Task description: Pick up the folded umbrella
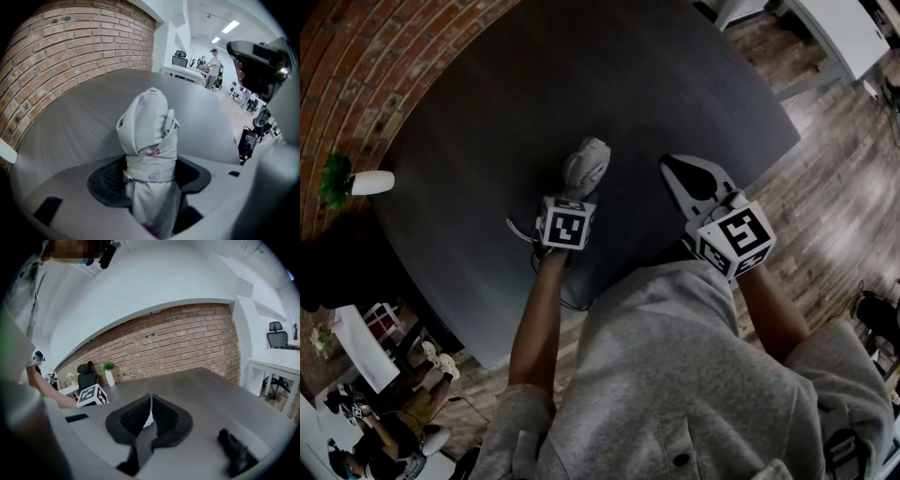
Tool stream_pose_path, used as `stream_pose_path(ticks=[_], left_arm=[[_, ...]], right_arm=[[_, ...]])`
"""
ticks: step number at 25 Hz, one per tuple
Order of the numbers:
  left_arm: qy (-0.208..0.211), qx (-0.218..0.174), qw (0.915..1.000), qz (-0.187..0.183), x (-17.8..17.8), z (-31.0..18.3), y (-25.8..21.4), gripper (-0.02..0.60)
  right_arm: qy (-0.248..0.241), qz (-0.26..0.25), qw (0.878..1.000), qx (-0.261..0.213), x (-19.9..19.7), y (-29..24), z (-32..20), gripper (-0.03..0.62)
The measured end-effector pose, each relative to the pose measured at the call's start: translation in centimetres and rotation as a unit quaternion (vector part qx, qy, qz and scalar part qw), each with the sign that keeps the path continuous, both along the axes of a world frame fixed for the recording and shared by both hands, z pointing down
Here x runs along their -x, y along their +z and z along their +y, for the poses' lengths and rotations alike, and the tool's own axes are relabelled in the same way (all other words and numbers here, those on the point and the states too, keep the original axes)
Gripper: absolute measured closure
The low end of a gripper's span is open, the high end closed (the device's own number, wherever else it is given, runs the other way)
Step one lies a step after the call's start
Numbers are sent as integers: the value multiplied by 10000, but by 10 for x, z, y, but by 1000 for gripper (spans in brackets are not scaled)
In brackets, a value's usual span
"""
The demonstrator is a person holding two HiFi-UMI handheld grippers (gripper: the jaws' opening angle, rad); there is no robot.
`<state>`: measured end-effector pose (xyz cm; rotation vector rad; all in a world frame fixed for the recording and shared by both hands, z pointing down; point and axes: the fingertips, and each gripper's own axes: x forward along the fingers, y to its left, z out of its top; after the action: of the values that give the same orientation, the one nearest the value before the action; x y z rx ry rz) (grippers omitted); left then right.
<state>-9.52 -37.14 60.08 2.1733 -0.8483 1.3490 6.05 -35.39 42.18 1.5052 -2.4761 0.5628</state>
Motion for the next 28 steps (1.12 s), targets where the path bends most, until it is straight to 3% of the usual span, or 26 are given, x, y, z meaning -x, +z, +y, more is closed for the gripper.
stream_pose_path(ticks=[13, 28], left_arm=[[-785, -102, 9955, 527, 28, 17, -27, 296], [-1484, -692, 9813, 1016, 73, 55, -78, 296]], right_arm=[[80, 188, 9995, -223, 2, -18, 11, 565], [-248, 324, 9979, -496, 44, -40, 45, 565]])
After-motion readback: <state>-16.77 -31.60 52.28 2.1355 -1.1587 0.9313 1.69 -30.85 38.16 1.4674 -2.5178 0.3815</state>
